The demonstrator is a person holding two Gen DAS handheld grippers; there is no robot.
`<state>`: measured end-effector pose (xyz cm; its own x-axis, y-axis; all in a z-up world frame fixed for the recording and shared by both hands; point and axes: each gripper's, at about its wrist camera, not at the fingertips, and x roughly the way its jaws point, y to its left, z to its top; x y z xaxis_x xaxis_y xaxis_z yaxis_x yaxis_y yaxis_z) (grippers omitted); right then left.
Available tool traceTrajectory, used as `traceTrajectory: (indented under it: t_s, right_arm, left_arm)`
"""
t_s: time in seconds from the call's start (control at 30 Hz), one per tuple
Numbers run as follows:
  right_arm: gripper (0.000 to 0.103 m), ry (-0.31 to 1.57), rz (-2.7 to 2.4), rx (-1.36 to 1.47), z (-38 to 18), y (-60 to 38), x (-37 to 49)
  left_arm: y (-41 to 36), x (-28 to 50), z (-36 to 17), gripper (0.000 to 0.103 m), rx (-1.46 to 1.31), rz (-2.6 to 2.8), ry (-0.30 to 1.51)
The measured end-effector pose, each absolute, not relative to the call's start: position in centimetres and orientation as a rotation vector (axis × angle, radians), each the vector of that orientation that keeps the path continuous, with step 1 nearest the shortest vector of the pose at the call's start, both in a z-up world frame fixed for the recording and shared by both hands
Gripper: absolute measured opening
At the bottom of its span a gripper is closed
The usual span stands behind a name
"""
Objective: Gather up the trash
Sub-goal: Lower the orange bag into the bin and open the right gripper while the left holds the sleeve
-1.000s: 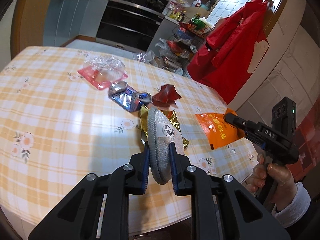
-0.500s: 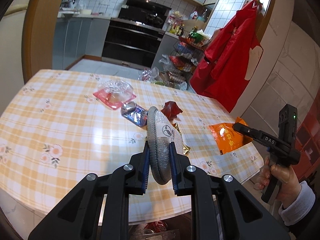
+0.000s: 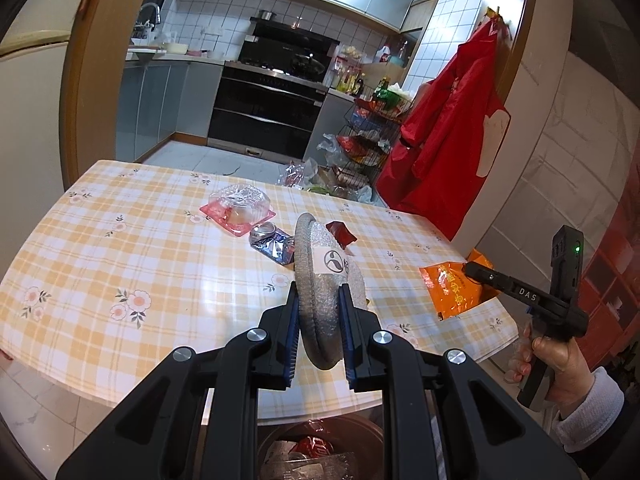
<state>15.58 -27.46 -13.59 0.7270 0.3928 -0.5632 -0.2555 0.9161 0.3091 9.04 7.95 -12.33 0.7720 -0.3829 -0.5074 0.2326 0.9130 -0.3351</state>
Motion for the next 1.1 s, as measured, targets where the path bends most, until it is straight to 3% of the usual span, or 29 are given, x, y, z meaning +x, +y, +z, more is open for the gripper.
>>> traceTrajectory:
  t_s: [0.8,1.1]
  right_arm:
    - [0.035,0.661,0.423,0.058,-12.9,-23.9,6.3]
    - [0.035,0.745,0.462,-0.020,-15.9,-22.1,4.9]
  left_arm:
    - [11.1,0.2,-12.1,0.018,-0.303,-0.299,0.599]
    - [11.0,-1.5,-14.0,0.018,-0.294,-0.291,0.643]
